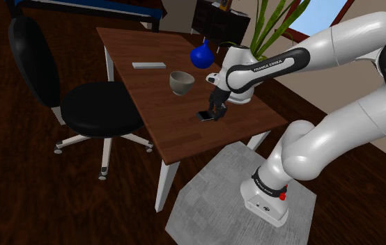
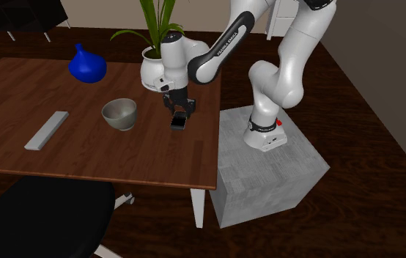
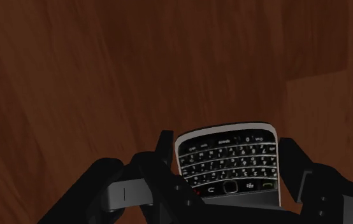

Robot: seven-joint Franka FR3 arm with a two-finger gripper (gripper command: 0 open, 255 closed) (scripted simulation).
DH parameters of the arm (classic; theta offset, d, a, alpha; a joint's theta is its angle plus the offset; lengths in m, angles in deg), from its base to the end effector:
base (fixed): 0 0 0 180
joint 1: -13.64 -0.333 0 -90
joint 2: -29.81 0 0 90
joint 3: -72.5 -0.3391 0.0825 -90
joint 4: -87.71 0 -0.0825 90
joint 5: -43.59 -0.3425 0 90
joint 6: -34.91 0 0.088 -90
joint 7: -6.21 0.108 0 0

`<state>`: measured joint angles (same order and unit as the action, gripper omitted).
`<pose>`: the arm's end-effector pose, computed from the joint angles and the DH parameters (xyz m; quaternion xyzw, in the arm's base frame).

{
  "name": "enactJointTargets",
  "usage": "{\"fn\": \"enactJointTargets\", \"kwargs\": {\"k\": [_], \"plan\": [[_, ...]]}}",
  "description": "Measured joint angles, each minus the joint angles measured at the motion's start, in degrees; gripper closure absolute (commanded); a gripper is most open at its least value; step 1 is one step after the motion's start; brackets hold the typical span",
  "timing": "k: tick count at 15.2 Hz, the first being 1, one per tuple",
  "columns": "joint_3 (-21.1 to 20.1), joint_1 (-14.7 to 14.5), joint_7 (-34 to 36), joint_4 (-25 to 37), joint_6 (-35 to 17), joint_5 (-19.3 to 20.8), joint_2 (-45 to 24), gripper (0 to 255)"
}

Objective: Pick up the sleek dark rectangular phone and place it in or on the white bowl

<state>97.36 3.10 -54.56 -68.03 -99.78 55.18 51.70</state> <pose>0.3350 -0.0867 0.3819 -0.8816 -0.4719 -0.0018 0.0077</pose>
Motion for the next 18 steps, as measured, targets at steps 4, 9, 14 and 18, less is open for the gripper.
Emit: {"fn": "enactJointTargets", "kwargs": {"k": [4, 9, 14, 18], "plan": [[0.0, 0.0, 0.0, -0.01, 0.01, 0.0, 0.0, 255], [0.0, 0.0, 0.0, -0.01, 0.0, 0.0, 0.0, 255], [-0.77, 0.23, 0.38, 1.51, 3.87, 0.15, 2.42, 255], [-1.5, 0.49, 0.61, 3.16, 7.89, 0.23, 4.82, 255]]}}
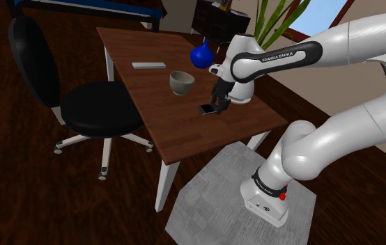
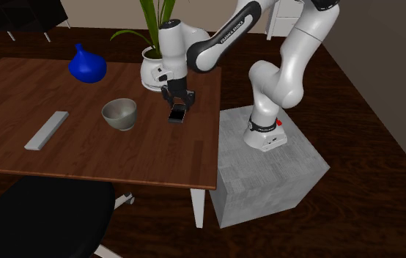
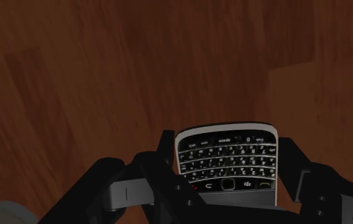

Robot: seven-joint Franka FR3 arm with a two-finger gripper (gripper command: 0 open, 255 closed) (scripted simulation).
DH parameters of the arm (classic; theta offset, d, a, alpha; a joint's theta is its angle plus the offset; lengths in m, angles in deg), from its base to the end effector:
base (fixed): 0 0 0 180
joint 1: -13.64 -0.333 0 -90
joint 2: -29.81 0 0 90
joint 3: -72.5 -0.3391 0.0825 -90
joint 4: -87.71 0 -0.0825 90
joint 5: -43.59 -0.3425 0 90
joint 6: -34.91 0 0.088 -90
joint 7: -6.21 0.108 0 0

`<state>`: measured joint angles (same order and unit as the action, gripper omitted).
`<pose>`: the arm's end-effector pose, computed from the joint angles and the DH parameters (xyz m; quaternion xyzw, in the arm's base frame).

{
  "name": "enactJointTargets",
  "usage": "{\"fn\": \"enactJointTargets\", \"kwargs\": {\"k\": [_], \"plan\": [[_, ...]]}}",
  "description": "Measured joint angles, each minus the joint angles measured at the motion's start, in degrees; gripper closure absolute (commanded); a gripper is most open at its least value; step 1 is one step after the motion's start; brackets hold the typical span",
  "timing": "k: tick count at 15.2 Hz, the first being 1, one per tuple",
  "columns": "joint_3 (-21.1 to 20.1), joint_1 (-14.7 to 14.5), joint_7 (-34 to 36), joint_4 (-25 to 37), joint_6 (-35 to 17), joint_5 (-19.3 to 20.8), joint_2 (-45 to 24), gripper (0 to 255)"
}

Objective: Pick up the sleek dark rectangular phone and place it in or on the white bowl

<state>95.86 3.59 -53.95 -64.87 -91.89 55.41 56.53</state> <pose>0.3298 -0.0875 0.4192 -0.8816 -0.4720 -0.0020 0.0077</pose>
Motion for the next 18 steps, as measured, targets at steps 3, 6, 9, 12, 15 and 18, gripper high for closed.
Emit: {"fn": "enactJointTargets", "kwargs": {"k": [3, 6, 9, 12, 15, 18], "plan": [[-0.57, 0.01, 0.25, 1.23, 2.54, -0.11, 1.31, 255], [-1.1, 0.1, 0.35, 2.72, 5.45, -0.2, 2.75, 255], [-1.56, 0.14, 0.35, 4.44, 8.28, -0.35, 3.88, 255], [-2.13, 0.13, 0.56, 5.78, 10.74, -0.52, 4.99, 255], [-2.63, -0.01, 0.65, 7.75, 13.31, -0.83, 5.6, 255], [-2.9, 0.04, 0.51, 9.34, 15.59, -0.94, 6.3, 255]]}}
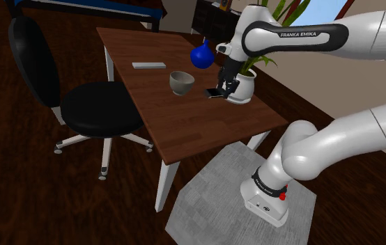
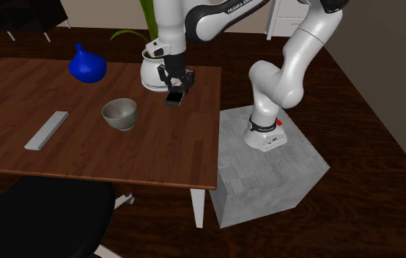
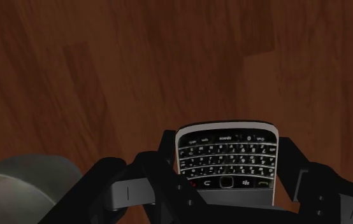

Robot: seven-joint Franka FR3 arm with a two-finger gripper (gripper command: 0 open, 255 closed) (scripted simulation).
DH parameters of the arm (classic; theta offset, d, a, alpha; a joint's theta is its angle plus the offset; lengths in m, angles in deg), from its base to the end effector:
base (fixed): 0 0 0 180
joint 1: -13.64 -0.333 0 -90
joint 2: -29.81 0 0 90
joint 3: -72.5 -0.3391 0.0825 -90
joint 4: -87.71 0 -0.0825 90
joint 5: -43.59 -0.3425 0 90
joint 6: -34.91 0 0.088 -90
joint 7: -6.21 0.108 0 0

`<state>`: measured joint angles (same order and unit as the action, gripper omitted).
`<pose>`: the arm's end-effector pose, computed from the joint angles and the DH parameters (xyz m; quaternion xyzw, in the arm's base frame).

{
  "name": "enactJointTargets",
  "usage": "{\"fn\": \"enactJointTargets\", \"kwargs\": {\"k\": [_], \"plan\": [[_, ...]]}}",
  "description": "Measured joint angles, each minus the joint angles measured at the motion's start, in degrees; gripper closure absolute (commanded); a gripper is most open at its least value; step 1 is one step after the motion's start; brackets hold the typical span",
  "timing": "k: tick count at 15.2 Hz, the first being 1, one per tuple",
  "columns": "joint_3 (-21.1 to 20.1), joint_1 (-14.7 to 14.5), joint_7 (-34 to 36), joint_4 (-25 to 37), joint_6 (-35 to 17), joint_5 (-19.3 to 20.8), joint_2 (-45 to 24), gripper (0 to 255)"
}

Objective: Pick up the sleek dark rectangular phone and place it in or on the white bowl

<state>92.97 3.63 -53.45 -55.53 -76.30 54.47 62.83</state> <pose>0.3212 -0.0877 0.5007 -0.8816 -0.4720 -0.0019 0.0077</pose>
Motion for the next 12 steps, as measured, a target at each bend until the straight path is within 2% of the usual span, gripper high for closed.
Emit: {"fn": "enactJointTargets", "kwargs": {"k": [6, 12], "plan": [[-0.89, -0.28, 0.09, 4.32, 5.0, -0.6, 0.67, 255], [1.85, -2.37, -2.84, 15.29, 4.1, -3.33, -11.21, 255]]}}
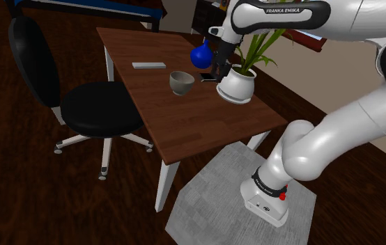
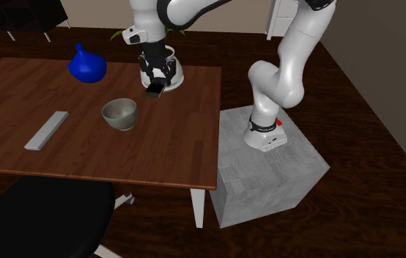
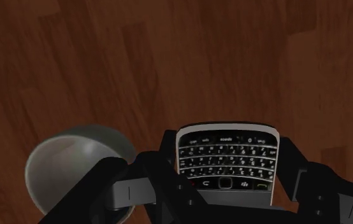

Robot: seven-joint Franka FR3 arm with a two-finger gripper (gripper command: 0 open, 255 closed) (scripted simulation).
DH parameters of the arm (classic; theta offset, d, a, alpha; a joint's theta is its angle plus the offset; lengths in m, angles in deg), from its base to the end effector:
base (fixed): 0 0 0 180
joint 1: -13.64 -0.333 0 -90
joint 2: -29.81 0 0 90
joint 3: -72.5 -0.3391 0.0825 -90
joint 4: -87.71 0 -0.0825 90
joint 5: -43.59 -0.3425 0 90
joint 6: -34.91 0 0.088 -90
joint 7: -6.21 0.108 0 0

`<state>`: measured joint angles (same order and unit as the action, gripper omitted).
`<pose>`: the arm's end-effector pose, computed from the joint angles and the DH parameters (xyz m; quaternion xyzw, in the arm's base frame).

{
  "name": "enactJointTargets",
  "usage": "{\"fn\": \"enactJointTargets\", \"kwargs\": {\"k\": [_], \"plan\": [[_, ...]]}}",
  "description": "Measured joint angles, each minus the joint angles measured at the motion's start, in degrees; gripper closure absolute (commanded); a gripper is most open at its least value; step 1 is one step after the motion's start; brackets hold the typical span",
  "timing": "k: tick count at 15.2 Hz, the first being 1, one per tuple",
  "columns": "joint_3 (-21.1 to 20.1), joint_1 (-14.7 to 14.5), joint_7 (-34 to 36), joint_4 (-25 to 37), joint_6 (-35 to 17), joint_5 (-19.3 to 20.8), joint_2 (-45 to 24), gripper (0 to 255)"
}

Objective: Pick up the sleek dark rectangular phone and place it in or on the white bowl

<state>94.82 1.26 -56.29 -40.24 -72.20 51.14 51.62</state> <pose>0.3880 -0.0985 0.5428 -0.8817 -0.4718 -0.0020 0.0083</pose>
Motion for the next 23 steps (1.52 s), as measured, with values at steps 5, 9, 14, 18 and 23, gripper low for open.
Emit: {"fn": "enactJointTargets", "kwargs": {"k": [5, 9, 14, 18, 23], "plan": [[2.49, -1.45, -3.56, 11.98, -0.29, -4.5, -12.9, 255], [3.63, -1.39, -6.29, 22.24, 1.18, -8.74, -22.57, 255], [4.23, 0.23, -9.22, 32.83, 3.11, -13.17, -32.32, 255], [4.13, 0.28, -9.51, 31.06, 0.64, -13.61, -33.12, 255], [3.96, 0.22, -9.75, 28.03, -3.02, -14.04, -33.83, 255]]}}
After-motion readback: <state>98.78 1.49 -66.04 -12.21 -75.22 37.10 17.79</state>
